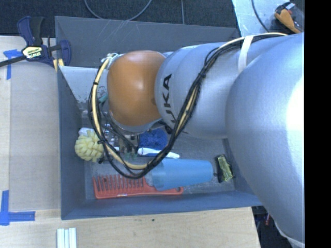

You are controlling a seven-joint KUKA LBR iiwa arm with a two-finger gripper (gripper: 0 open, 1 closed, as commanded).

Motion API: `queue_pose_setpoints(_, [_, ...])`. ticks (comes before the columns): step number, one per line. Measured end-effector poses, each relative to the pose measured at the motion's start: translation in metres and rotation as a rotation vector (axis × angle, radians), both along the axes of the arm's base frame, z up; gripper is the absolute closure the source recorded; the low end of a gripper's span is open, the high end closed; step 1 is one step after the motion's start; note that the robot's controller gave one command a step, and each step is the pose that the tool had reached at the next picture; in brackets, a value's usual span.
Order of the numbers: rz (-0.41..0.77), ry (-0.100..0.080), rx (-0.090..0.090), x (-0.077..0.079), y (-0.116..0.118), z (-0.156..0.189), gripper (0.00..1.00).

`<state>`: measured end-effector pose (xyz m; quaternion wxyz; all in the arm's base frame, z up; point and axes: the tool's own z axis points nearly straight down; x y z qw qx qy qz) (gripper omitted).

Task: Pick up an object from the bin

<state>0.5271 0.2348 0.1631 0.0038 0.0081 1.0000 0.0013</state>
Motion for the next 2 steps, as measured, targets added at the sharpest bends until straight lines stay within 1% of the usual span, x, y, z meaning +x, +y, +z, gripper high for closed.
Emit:
queue_pose_setpoints(1, [0.059,-0.028,0.01,0.002,-0.009,0.067,1.0])
queue_pose_setpoints(2, [0.01,0.003,0.0,-0.012,0.008,0.028,1.0])
